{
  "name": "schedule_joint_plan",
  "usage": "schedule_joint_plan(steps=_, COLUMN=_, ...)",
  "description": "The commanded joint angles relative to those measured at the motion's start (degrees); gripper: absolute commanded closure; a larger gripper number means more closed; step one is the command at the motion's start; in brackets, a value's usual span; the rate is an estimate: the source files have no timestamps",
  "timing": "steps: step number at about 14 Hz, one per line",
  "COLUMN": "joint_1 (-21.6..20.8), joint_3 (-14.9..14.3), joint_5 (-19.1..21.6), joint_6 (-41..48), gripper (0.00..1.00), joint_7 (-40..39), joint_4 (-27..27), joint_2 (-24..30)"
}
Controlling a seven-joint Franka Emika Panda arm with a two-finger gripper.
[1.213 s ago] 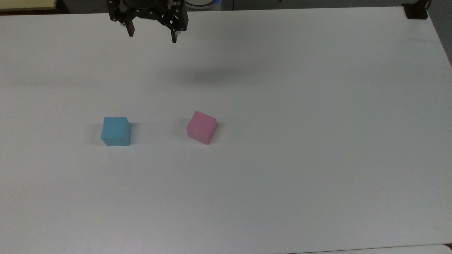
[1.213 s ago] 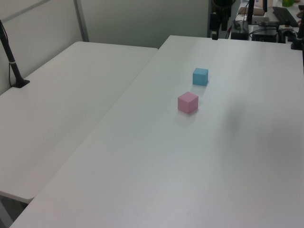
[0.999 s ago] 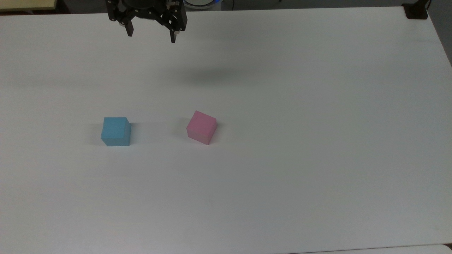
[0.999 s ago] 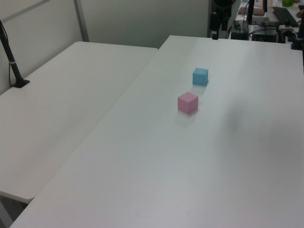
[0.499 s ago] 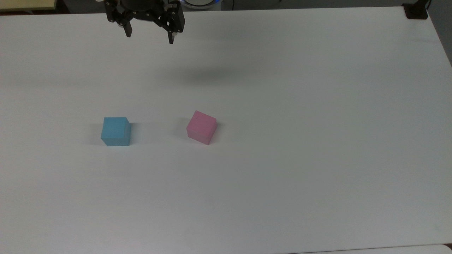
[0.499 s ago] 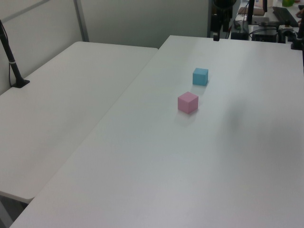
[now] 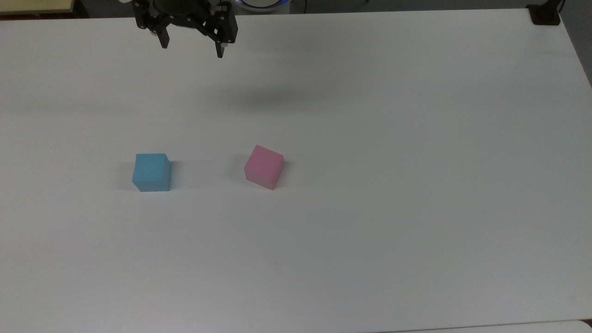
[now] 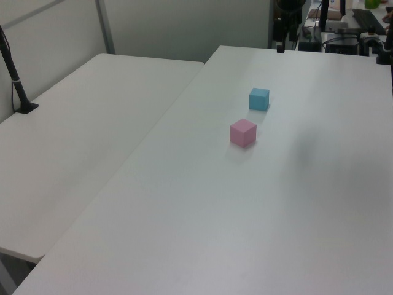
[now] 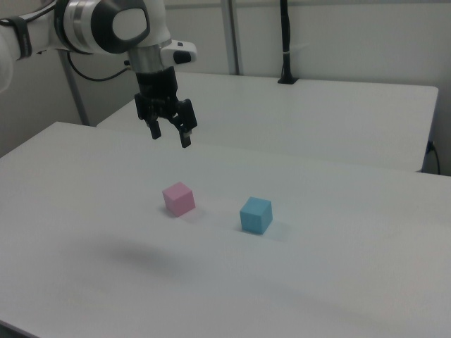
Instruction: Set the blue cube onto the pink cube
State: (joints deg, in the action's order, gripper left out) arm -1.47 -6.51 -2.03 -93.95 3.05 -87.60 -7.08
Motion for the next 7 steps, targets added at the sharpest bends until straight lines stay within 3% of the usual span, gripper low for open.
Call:
schedule_joint_plan(steps=1, joint_1=-0.4, joint_3=-0.4, joint_5=-0.5, joint_6=0.5, gripper=0.0, joint_7=0.2, joint_4=-0.7, joint_2=0.0)
schedule_joint_plan(steps=7, joint_1=0.0, joint_3=-0.4, joint_5=-0.6, joint_6=-3.4, gripper=0.0, joint_7=-3.0, joint_4=-0.7, joint_2=-2.2)
